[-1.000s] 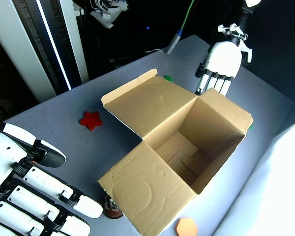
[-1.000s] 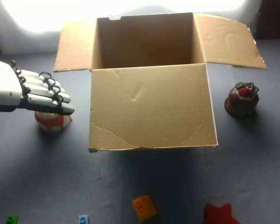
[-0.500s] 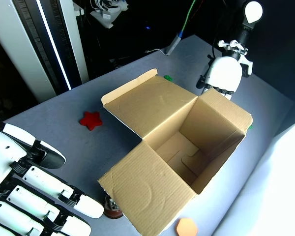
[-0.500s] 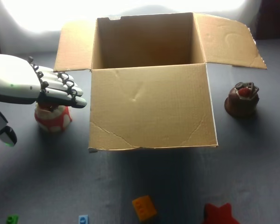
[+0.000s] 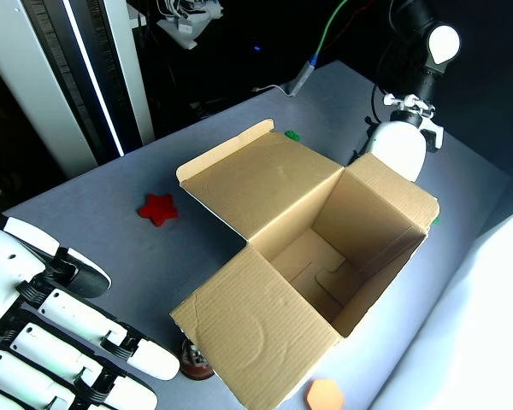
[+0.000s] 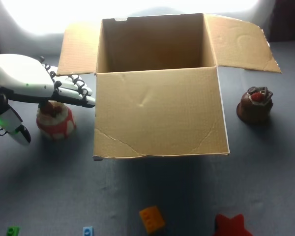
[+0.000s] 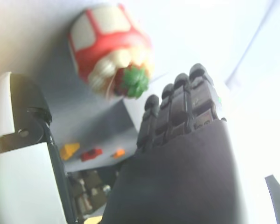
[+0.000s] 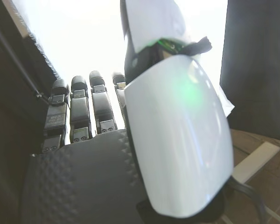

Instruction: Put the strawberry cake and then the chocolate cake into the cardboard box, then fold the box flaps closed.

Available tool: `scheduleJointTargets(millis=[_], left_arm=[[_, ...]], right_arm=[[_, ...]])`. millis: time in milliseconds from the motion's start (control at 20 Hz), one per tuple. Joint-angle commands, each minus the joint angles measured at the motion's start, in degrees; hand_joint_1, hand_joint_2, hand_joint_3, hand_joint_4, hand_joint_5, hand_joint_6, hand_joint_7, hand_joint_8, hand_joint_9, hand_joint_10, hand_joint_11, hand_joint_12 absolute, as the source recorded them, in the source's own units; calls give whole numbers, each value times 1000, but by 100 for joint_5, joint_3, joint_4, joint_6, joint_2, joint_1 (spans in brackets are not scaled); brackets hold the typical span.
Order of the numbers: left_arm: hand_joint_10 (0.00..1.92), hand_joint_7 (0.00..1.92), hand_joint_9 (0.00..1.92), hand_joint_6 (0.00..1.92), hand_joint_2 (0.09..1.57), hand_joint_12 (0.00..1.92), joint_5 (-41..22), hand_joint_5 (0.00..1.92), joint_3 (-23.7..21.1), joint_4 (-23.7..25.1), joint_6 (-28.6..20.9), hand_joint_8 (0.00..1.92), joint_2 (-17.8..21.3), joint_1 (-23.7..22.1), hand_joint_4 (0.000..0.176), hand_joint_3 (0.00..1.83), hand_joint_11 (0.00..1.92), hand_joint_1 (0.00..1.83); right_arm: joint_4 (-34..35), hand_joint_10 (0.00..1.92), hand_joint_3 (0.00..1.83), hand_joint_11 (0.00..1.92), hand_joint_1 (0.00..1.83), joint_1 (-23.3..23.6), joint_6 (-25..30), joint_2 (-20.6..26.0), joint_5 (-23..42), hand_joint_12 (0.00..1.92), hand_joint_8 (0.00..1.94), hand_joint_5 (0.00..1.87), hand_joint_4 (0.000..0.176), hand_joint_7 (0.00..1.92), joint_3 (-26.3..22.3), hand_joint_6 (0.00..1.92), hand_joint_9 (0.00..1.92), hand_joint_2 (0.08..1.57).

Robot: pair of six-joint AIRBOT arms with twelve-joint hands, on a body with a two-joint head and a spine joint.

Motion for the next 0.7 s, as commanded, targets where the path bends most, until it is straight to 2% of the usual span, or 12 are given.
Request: scheduleJointTargets(millis=[0,150,250,400,500,600,650], left_arm=[[0,0,0,10,863,28,-84,42,69,-356,26,0,-12,-10,46,2,26,1200],[0,0,0,11,837,29,-92,54,271,-356,32,0,-141,47,40,0,1,1261],[0,0,0,12,850,36,-93,64,348,-357,32,0,-194,86,45,0,0,1275],[0,0,0,2,864,5,-94,55,352,-359,32,0,-214,125,41,5,3,1218],[0,0,0,7,880,4,-94,70,364,-360,32,0,-231,174,46,11,8,1252],[0,0,0,6,877,15,-94,70,373,-386,37,0,-247,242,45,9,31,1239],[0,2,0,12,892,21,-93,88,374,-408,37,1,-254,277,41,13,36,1289]], right_arm=[[-67,0,0,0,1088,87,0,82,667,0,3,0,28,18,39,0,0,995],[-67,0,0,0,1113,88,0,82,667,0,0,0,24,0,39,0,0,984],[-67,0,0,0,1110,89,-1,82,667,0,8,0,22,22,39,0,0,986],[-67,0,4,0,1083,90,-4,82,667,0,12,0,24,37,39,0,0,1006],[-67,0,6,0,1084,90,-6,82,667,0,12,0,24,41,39,0,0,1010],[-67,0,1,0,1102,90,-9,82,667,0,12,0,26,45,39,0,0,1000],[-67,0,3,0,1078,90,-9,82,667,0,5,0,24,35,39,0,0,1005]])
